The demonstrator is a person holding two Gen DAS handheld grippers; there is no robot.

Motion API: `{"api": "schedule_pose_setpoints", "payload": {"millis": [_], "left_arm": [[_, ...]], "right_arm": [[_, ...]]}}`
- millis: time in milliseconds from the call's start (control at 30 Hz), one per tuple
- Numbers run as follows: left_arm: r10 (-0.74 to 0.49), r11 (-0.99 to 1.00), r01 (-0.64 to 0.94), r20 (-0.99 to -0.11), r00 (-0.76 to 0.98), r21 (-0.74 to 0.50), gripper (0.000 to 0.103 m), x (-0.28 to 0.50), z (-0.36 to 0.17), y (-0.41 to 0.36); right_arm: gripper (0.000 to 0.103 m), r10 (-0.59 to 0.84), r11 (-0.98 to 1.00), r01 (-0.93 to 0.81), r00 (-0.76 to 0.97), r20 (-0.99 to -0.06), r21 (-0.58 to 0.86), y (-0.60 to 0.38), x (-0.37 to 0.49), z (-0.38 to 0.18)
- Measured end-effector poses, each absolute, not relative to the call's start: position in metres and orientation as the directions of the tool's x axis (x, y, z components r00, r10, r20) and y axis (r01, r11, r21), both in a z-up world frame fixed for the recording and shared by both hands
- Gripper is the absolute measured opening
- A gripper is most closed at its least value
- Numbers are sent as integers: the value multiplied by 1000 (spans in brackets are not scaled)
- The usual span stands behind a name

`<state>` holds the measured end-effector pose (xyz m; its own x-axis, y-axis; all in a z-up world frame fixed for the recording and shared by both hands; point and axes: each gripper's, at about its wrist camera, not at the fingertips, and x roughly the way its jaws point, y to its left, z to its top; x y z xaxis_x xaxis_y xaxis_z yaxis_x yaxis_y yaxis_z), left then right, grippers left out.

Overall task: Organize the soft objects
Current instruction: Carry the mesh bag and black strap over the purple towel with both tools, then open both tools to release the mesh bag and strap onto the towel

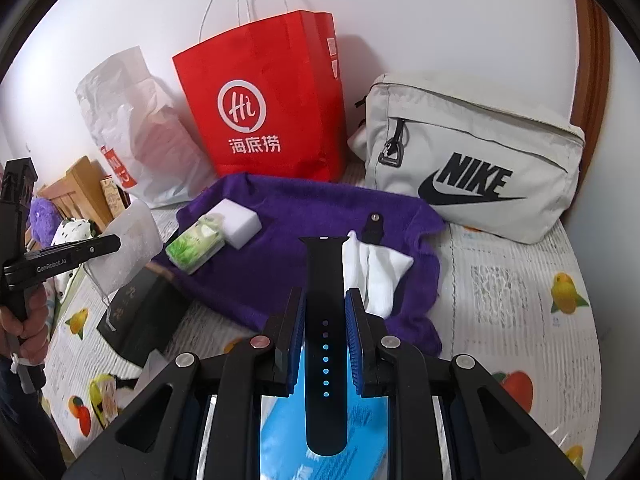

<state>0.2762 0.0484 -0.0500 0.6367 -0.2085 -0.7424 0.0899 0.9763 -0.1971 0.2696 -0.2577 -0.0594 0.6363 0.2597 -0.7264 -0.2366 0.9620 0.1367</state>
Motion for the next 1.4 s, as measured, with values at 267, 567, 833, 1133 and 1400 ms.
{"api": "schedule_pose_setpoints", "payload": {"millis": [267, 567, 833, 1133, 1400], "left_arm": [[-229, 972, 108, -753, 617, -207, 6, 311, -52, 33], [-264, 964, 133, -769, 582, -230, 6, 348, -67, 12], [-270, 962, 132, -787, 555, -237, 6, 374, -81, -4], [-262, 965, 129, -824, 502, -228, 6, 393, -104, -18], [-250, 968, 132, -842, 478, -212, 6, 398, -112, -25]], "right_arm": [[20, 267, 959, -249, 614, -743, 138, -246, 308, -68], [20, 296, 946, -282, 561, -773, 157, -226, 339, -90], [20, 282, 945, -297, 522, -805, 139, -218, 361, -108], [20, 275, 948, -278, 473, -837, 155, -222, 374, -126], [20, 275, 946, -282, 445, -852, 158, -219, 380, -133]]}}
